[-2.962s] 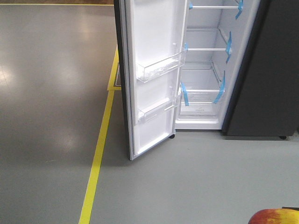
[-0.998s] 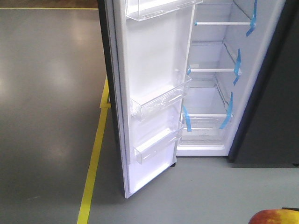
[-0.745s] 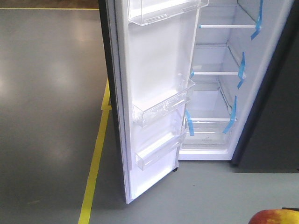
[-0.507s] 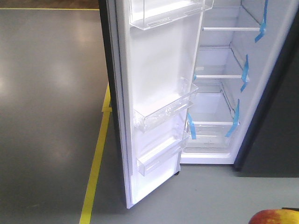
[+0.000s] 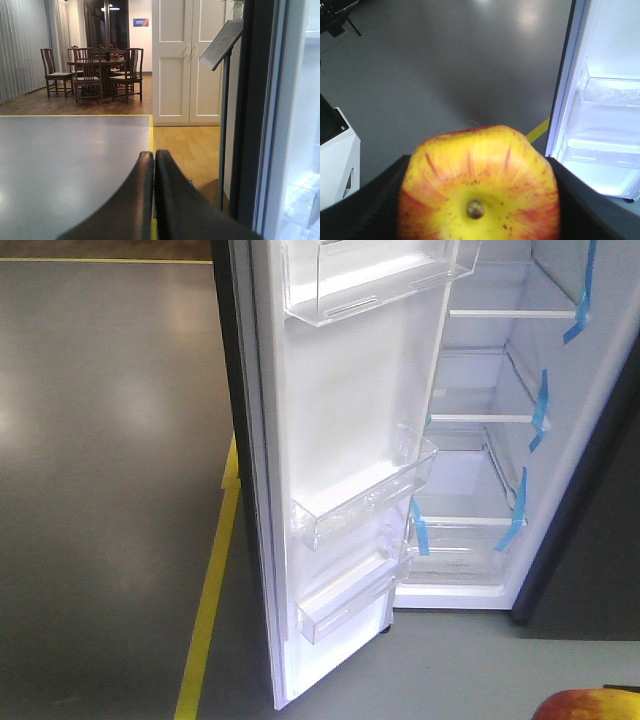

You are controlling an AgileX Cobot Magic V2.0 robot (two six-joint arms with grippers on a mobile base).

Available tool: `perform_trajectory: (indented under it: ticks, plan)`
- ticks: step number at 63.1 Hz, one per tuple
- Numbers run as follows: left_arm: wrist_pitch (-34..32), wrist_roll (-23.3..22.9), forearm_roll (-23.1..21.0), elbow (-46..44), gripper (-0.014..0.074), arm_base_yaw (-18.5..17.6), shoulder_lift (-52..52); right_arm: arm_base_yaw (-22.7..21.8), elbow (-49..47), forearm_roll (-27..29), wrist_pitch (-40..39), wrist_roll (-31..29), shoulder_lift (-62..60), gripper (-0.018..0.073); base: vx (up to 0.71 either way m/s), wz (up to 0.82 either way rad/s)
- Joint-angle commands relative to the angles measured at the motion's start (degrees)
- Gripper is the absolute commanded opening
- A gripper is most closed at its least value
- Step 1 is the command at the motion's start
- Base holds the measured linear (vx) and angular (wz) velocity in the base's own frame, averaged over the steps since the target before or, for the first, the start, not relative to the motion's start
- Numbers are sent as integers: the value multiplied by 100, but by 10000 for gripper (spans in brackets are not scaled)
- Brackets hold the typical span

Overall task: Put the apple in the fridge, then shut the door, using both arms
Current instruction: 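Approach the open refrigerator door bins, keeping the apple held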

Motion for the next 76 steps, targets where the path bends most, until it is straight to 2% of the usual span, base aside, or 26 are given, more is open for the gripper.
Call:
perform_trajectory:
  ticks: [1,76]
  plan:
    - [-437,-35,-57,122,-6,3,-88,2,-161,201,-371,-52,45,415,9,2]
    - [-437,-35,-57,122,-6,3,-88,2,-161,201,-371,-52,45,415,7,0]
